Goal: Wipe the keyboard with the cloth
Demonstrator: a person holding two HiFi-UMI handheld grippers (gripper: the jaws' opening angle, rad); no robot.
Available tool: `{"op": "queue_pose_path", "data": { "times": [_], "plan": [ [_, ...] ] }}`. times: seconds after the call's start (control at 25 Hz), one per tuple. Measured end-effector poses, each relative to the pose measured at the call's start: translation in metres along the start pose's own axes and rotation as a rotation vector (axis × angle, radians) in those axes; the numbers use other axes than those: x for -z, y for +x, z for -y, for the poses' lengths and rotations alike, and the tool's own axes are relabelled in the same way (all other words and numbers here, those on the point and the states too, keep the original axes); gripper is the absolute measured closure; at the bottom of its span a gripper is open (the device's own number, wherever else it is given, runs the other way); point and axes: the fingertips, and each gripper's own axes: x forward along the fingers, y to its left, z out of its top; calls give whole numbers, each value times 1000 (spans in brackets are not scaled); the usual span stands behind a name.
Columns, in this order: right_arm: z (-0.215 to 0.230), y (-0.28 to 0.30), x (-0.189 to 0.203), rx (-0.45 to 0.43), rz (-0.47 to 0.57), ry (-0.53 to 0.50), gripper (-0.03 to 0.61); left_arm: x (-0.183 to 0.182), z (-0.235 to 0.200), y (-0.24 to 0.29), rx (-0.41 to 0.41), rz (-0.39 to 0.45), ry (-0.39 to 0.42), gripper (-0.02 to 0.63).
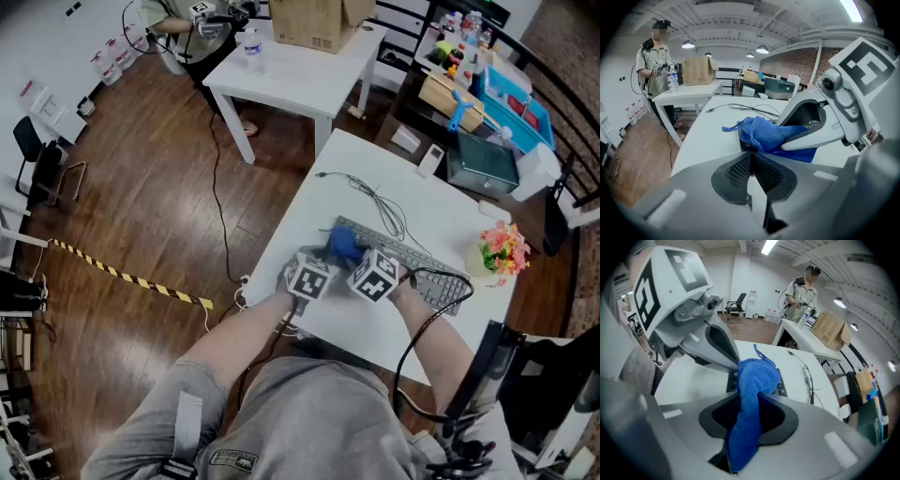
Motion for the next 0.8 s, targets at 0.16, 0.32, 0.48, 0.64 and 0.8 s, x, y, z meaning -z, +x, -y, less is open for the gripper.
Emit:
{"op": "queue_pose_path", "data": {
  "times": [0.16,0.32,0.48,0.64,0.8],
  "plan": [
    [46,11,-13,69,-17,51,466,-25,-21,0,-18,32,-16,620],
    [48,20,-20,71,-36,69,466,-23,-37,-8,-20,38,-24,620],
    [20,19,-22,42,-22,48,466,-4,-39,-8,-17,16,-19,620],
    [-19,15,-16,10,-16,21,466,8,-26,-11,6,5,-5,620],
    [-50,10,-8,-4,-14,27,466,25,-8,-16,35,-18,20,620]
  ]
}}
